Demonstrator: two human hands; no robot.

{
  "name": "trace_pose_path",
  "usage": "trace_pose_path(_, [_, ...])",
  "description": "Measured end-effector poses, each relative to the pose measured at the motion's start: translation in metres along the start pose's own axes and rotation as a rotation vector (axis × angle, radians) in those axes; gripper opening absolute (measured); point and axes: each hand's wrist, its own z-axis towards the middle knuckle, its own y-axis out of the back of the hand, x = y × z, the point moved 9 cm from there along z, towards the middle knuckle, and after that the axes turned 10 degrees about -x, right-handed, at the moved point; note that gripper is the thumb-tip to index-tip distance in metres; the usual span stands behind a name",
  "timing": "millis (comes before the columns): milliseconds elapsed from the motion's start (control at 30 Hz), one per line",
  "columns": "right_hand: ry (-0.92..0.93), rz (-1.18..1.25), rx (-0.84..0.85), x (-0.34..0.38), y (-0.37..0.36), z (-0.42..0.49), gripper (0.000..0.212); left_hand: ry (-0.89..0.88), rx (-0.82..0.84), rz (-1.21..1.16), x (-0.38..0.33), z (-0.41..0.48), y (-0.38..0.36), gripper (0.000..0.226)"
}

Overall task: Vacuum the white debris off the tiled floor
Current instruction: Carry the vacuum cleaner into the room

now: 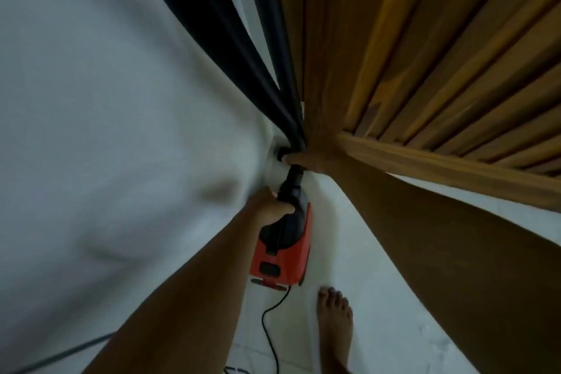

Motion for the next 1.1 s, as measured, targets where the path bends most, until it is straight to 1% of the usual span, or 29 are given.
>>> trace_pose_path(33, [0.015, 0.045, 0.004, 0.000, -0.008, 0.007, 0.135, 0.019, 0.031, -0.003, 0.005, 0.008, -0.011, 0.061])
trace_pose_path(100, [0.007, 0.098, -0.031, -0.004, -0.015, 0.021, 0.124, 0.040, 0.078, -0.027, 0.012, 0.019, -0.030, 0.057])
trace_pose_path(167, [0.008, 0.137, -0.121, -0.010, -0.016, 0.033, 0.117, 0.061, 0.039, -0.030, 0.021, 0.029, -0.039, 0.052])
trace_pose_path(233, [0.031, 0.138, -0.182, -0.011, -0.016, 0.042, 0.110, 0.094, -0.038, -0.053, 0.029, 0.040, -0.039, 0.054])
trace_pose_path(267, [0.030, 0.141, -0.190, -0.015, -0.018, 0.047, 0.106, 0.125, -0.027, -0.058, 0.035, 0.044, -0.042, 0.057])
trace_pose_path(300, [0.036, 0.160, -0.200, -0.014, -0.018, 0.049, 0.104, 0.149, 0.021, -0.081, 0.038, 0.046, -0.049, 0.056])
trace_pose_path(333, [0.051, 0.191, -0.214, -0.011, -0.017, 0.050, 0.102, 0.168, 0.069, -0.135, 0.040, 0.050, -0.059, 0.046])
trace_pose_path(400, [0.067, 0.235, -0.253, -0.008, -0.016, 0.050, 0.101, 0.204, 0.111, -0.307, 0.041, 0.055, -0.077, 0.019])
trace_pose_path(433, [0.071, 0.240, -0.268, -0.006, -0.015, 0.050, 0.099, 0.216, 0.115, -0.396, 0.040, 0.057, -0.082, 0.016])
trace_pose_path(500, [0.067, 0.244, -0.280, -0.004, -0.014, 0.051, 0.092, 0.222, 0.112, -0.499, 0.041, 0.060, -0.089, 0.021])
trace_pose_path(600, [0.086, 0.217, -0.285, 0.000, -0.014, 0.054, 0.089, 0.228, 0.117, -0.573, 0.045, 0.064, -0.096, 0.030])
trace_pose_path(667, [0.093, 0.216, -0.295, 0.001, -0.014, 0.055, 0.083, 0.214, 0.076, -0.608, 0.047, 0.066, -0.096, 0.039])
trace_pose_path(767, [0.117, 0.211, -0.319, 0.003, -0.012, 0.049, 0.077, 0.162, -0.062, -0.477, 0.049, 0.062, -0.091, 0.050])
trace_pose_path(833, [0.131, 0.221, -0.311, 0.006, -0.011, 0.041, 0.077, 0.154, -0.092, -0.432, 0.053, 0.055, -0.094, 0.050])
trace_pose_path(933, [0.150, 0.221, -0.335, 0.018, 0.009, 0.017, 0.063, 0.156, -0.134, -0.407, 0.054, 0.031, -0.091, 0.056])
trace_pose_path(1100, [0.183, 0.237, -0.403, 0.067, 0.073, -0.050, 0.049, 0.094, -0.178, -0.364, 0.030, -0.042, -0.053, 0.056])
